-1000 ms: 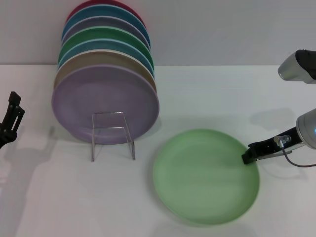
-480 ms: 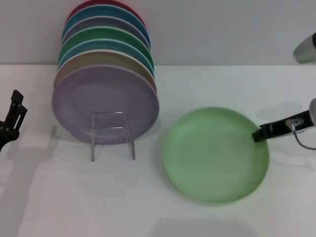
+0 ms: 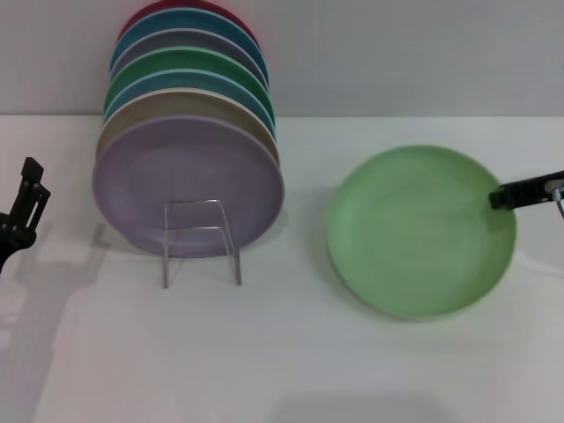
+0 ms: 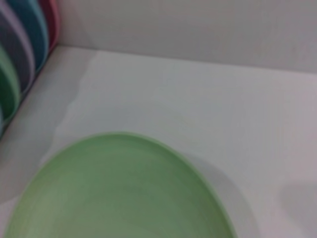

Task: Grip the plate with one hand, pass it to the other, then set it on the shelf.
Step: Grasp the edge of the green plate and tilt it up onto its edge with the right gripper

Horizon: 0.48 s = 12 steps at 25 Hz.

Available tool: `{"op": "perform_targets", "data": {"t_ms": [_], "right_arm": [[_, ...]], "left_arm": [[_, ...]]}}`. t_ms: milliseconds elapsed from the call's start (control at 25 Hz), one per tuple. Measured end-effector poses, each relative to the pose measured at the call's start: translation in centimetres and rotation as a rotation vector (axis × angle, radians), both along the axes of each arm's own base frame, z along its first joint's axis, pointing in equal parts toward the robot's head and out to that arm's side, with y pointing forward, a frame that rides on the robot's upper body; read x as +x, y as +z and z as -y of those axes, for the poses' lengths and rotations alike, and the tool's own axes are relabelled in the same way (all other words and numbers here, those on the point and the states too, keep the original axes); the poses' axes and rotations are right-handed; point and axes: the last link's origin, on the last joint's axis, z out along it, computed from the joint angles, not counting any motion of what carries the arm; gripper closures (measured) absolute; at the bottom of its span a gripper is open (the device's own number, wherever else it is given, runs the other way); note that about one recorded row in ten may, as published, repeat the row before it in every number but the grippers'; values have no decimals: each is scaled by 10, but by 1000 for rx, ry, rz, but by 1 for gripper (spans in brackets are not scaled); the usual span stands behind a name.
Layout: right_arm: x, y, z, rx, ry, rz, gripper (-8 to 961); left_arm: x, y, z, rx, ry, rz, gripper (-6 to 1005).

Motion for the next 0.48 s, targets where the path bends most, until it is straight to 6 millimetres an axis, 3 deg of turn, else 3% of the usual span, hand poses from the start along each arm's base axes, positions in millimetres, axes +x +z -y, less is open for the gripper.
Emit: {"op": "perform_targets", "data": {"t_ms": [480], "right_arm": [[-1, 13, -16, 165, 122, 47, 908]], "left_arm": [[1, -1, 0, -5, -3, 8, 216]]}}
